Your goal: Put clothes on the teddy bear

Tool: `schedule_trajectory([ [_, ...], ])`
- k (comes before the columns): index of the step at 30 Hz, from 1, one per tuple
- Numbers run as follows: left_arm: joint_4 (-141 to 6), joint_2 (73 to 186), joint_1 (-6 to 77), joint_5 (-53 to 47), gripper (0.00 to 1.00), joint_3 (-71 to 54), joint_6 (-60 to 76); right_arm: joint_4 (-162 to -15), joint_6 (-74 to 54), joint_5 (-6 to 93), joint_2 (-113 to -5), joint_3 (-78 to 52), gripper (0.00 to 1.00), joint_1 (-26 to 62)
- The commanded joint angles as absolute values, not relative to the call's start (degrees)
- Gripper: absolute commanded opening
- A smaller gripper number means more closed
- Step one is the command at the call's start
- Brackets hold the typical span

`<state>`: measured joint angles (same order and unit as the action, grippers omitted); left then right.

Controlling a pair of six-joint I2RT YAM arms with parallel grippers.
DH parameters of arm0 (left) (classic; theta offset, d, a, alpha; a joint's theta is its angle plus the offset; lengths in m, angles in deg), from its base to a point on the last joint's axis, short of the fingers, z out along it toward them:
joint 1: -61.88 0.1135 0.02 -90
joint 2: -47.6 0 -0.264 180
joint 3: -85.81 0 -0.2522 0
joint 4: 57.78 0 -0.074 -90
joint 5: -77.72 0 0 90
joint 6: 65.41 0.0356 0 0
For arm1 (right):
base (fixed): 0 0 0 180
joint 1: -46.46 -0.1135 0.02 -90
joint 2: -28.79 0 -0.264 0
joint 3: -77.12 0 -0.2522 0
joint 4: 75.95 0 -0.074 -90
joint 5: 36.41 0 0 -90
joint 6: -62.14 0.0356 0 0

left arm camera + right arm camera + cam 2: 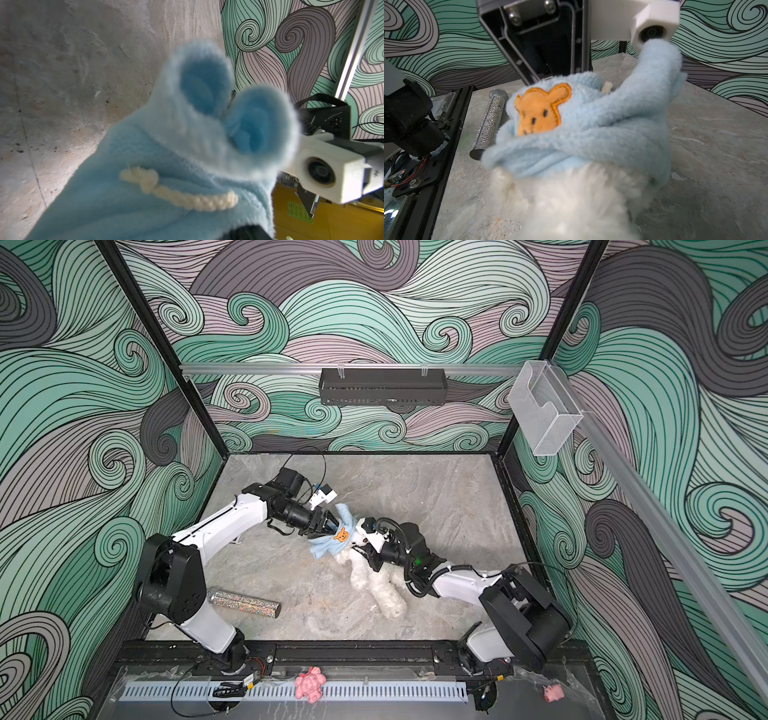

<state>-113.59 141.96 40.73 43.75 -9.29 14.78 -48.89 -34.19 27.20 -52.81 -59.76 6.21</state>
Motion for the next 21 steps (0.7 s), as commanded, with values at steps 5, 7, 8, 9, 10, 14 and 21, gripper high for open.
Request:
schedule_trajectory([
  [5,-107.36,142.46,37.35,49.76,0.60,-11.89,10.74,-47.50,-38.67,23.21,-53.63,-54.45,0.13,6.04],
  [7,-106.50,142.99,36.42,49.73,0.57,-11.68,10.03,-47.25,-38.67,22.93,-54.44,-53.47,0.14,5.60],
  [8,-106.16,143.15,35.86,49.76,0.55,-11.61,9.76,-46.88,-38.67,22.87,-54.82,-53.02,0.14,5.50],
  [9,-106.09,143.36,35.69,49.78,0.54,-11.61,9.71,-46.53,-38.67,23.11,-55.13,-52.83,0.14,5.41],
  [10,-105.97,143.46,35.38,49.78,0.53,-11.64,9.62,-46.09,-38.48,23.34,-55.47,-52.48,0.14,5.30],
  [14,-105.21,143.84,34.72,50.11,0.46,-12.05,8.90,-44.99,-37.63,24.59,-57.03,-51.09,0.14,5.06],
  [21,-102.57,142.55,33.66,52.69,0.28,-12.65,8.39,-43.76,-35.67,28.91,-60.59,-48.65,0.20,3.83],
])
